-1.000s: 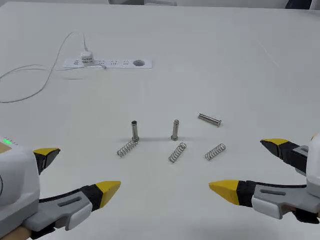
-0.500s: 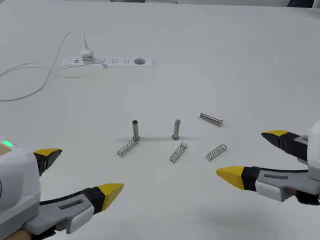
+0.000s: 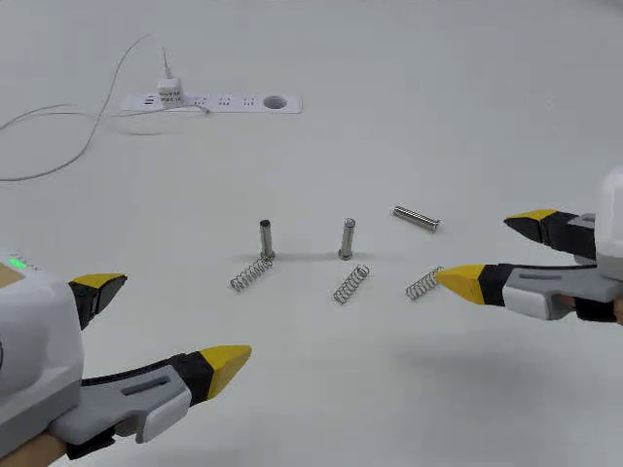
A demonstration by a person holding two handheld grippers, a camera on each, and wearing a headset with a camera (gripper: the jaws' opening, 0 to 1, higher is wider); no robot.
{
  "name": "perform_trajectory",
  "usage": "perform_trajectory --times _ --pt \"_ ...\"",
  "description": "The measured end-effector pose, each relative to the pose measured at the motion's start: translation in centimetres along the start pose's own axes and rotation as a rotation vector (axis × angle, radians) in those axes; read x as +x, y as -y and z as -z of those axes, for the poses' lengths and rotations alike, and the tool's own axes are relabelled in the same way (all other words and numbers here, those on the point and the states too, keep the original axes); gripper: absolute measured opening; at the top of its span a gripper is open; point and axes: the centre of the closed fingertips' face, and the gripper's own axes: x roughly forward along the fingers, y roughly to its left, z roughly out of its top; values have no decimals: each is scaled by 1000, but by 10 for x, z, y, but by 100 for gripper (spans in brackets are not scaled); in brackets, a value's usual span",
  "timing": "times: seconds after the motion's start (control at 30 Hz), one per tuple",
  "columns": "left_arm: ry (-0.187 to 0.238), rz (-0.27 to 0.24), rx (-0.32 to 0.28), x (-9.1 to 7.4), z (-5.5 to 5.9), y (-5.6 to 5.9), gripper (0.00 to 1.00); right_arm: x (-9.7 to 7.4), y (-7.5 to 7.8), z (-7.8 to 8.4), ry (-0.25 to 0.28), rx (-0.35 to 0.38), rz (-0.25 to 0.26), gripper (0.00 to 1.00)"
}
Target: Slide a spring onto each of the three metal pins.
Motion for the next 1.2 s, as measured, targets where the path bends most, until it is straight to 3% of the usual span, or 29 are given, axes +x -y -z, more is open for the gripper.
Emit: perform_trajectory --times 0.33,0.97,1.2 --pt "4 13 4 4 0 3 85 32 14 -10 -55 -85 -42 52" --pt "-12 27 -10 10 8 5 84 84 39 -6 -146 -104 -94 40" --pt "-11 31 -21 13 10 5 83 100 47 -8 -148 -90 -108 35"
